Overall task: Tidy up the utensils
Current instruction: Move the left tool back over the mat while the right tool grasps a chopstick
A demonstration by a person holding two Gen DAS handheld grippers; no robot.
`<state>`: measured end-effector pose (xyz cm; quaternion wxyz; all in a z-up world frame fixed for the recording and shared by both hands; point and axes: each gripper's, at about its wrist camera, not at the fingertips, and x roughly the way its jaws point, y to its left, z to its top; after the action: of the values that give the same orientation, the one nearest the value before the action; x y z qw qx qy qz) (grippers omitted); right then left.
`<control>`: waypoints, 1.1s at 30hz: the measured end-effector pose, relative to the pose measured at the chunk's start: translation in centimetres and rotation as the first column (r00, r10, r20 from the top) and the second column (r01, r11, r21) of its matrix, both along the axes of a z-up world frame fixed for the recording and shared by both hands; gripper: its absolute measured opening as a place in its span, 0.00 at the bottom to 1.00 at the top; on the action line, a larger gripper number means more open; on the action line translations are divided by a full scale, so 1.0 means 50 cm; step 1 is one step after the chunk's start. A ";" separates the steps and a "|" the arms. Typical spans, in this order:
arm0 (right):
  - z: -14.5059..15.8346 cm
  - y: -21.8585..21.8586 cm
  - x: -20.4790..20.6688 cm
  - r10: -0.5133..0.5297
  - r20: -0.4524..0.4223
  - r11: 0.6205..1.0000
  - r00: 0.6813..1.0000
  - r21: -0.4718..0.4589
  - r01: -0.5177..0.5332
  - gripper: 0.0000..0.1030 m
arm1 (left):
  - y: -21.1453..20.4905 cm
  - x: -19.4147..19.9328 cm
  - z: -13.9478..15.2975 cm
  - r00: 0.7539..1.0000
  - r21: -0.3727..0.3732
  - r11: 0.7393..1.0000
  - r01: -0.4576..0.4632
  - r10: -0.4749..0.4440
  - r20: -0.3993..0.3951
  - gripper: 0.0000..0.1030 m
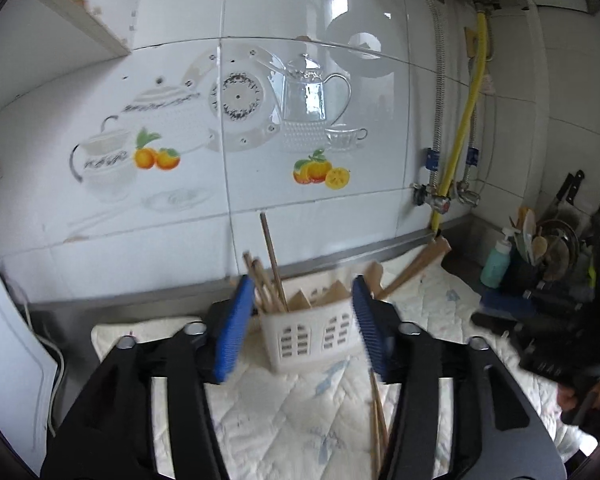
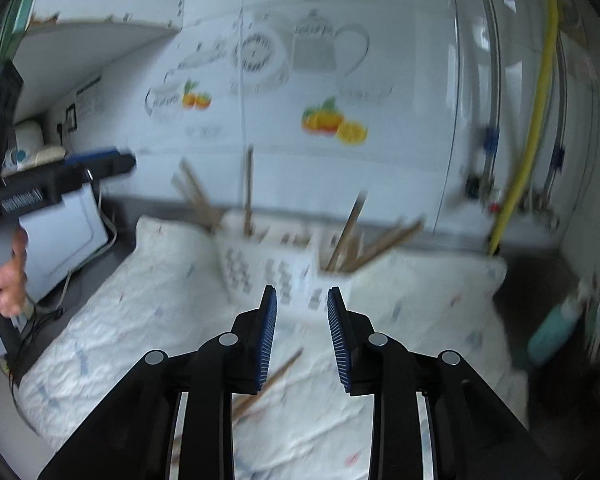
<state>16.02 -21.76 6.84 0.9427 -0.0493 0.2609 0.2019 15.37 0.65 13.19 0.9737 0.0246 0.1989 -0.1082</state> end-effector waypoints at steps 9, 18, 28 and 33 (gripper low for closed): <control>-0.185 0.064 -0.081 -0.013 -0.221 0.995 0.975 0.092 0.035 0.22 | 0.065 -0.130 -0.095 0.997 -0.017 0.997 -0.075 0.075 0.004 0.79; -0.287 0.107 -0.096 -0.090 -0.348 0.984 0.933 0.116 0.138 0.17 | 0.132 -0.207 -0.168 0.986 -0.027 0.985 -0.168 0.168 0.008 0.95; -0.311 0.131 -0.082 -0.143 -0.389 0.973 0.910 0.115 0.202 0.14 | 0.156 -0.220 -0.248 0.978 -0.015 0.978 -0.206 0.205 -0.049 0.95; -0.318 0.138 -0.078 -0.168 -0.402 0.967 0.900 0.112 0.231 0.13 | 0.162 -0.224 -0.270 0.975 0.003 0.976 -0.216 0.216 -0.052 0.95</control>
<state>12.11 -14.87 -9.04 0.8887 0.0929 0.4299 0.1297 4.16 8.76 -0.33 0.9742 -0.0011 0.2255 -0.0025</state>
